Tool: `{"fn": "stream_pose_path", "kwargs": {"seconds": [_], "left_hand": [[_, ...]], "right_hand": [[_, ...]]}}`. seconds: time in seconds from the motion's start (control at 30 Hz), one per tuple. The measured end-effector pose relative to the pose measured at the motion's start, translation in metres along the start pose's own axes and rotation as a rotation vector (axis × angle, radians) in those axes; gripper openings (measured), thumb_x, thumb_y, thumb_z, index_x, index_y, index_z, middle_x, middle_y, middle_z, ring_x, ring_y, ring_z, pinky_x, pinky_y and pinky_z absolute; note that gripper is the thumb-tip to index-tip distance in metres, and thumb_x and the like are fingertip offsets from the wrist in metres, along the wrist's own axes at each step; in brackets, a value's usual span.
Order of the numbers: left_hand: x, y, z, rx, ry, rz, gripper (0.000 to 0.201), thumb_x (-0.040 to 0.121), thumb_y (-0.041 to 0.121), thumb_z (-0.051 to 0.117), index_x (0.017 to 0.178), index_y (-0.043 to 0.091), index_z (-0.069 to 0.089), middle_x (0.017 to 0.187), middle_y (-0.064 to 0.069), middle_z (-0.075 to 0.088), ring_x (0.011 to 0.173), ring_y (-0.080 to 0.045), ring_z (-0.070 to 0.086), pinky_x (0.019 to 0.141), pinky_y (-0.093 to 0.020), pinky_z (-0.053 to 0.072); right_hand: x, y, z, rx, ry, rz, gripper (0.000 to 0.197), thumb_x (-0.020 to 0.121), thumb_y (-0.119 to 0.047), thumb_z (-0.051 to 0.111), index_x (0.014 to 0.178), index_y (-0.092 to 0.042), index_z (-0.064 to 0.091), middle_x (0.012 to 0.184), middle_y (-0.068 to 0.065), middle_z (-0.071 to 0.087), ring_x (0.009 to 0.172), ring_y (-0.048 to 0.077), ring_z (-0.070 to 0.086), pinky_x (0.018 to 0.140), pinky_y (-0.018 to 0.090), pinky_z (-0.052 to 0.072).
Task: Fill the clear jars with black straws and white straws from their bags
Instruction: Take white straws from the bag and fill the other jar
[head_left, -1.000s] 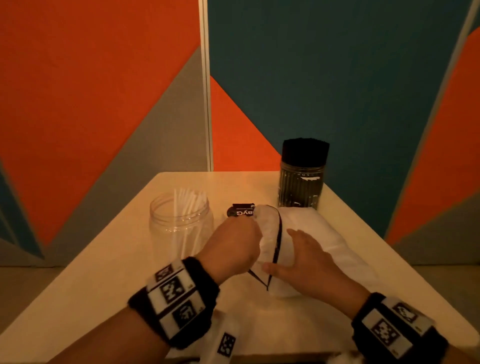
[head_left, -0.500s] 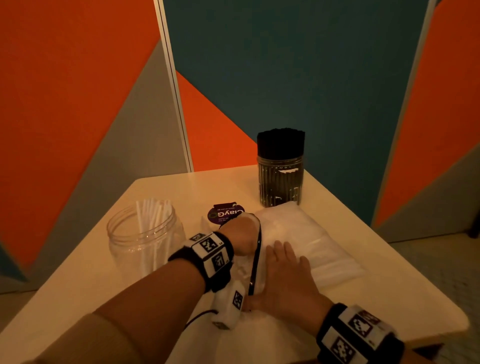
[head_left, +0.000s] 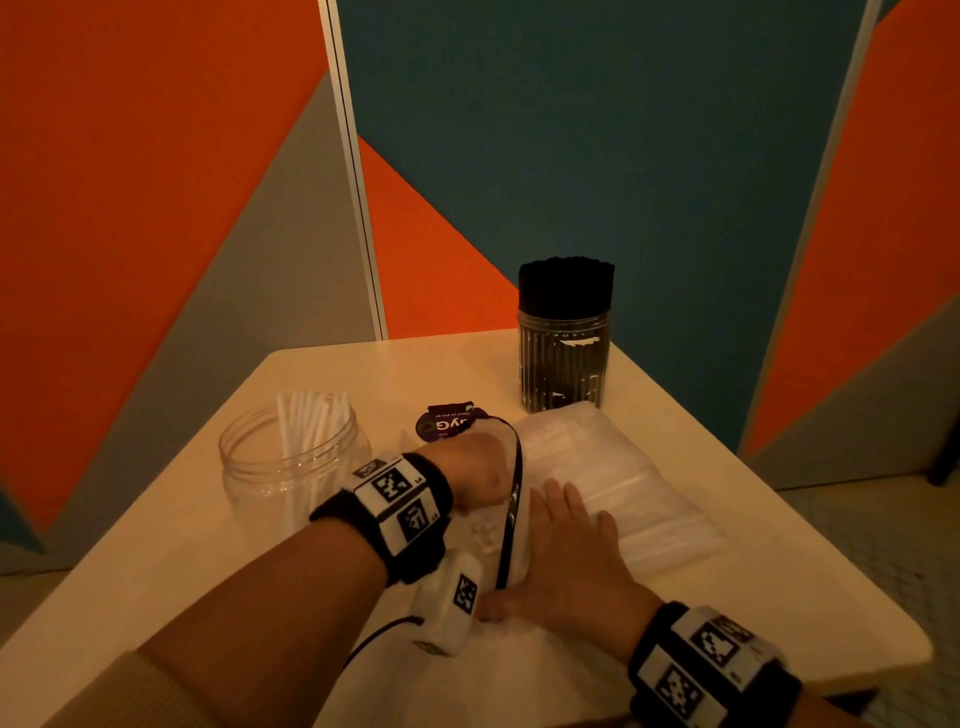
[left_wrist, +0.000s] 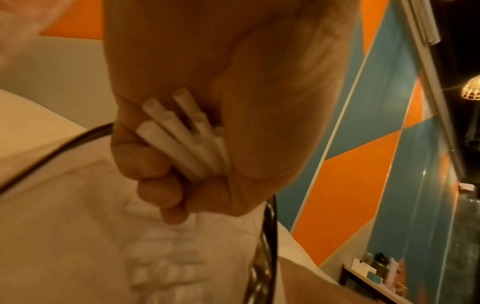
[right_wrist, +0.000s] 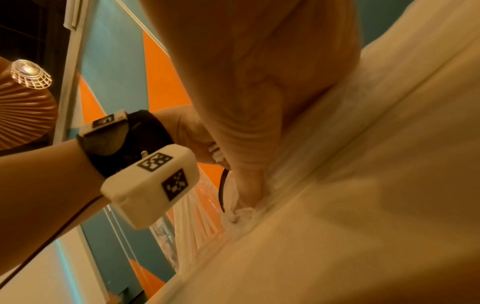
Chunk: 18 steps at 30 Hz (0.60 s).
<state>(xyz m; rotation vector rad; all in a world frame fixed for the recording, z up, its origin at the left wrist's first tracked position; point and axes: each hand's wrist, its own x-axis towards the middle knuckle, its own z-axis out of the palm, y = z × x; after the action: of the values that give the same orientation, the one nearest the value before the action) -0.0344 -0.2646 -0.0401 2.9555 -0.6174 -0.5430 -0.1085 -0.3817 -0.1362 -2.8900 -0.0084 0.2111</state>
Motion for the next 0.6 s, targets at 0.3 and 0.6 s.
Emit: {"fn": "stream_pose_path", "kwargs": {"seconds": [0.3,0.6], "left_hand": [[-0.026,-0.006,0.008,-0.019,0.135,0.038,0.040,0.100,0.032,0.054,0.128,0.004,0.056,0.123,-0.012,0.062,0.103,-0.024,0.058,0.079,-0.029,0.042],[-0.106,-0.037,0.011,-0.005,0.215,-0.038,0.033,0.095,0.044,0.058,0.115,0.017,0.053,0.110,-0.002,0.059,0.090,-0.019,0.055,0.069,-0.029,0.038]], "right_hand": [[0.001,0.000,-0.005,-0.002,0.017,0.001,0.150,0.051,-0.093,0.062,0.159,-0.019,-0.013,0.168,0.006,-0.014,0.154,0.028,-0.014,0.122,0.059,0.002],[0.016,0.025,-0.018,0.018,-0.019,0.045,0.159,0.040,-0.095,0.063,0.159,-0.018,-0.011,0.169,0.001,-0.008,0.155,0.023,-0.006,0.123,0.054,0.005]]}}
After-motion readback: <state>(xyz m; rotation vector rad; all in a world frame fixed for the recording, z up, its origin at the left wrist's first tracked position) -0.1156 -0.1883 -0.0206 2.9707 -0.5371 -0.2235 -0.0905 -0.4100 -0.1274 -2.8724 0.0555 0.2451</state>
